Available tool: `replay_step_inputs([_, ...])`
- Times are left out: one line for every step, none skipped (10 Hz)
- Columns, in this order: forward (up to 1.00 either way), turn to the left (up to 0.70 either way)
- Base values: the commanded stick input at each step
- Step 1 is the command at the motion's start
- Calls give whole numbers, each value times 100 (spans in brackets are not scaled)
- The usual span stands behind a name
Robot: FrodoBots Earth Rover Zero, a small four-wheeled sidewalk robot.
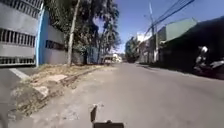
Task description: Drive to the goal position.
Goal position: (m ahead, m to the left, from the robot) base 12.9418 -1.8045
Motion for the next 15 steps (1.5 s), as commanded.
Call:
replay_step_inputs([70, -3])
replay_step_inputs([70, -3])
replay_step_inputs([70, -3])
replay_step_inputs([70, -3])
replay_step_inputs([70, -3])
replay_step_inputs([70, -3])
replay_step_inputs([70, -3])
replay_step_inputs([70, -3])
replay_step_inputs([70, -3])
replay_step_inputs([70, -3])
replay_step_inputs([70, -3])
replay_step_inputs([70, -3])
replay_step_inputs([70, -3])
replay_step_inputs([70, -3])
replay_step_inputs([70, -3])
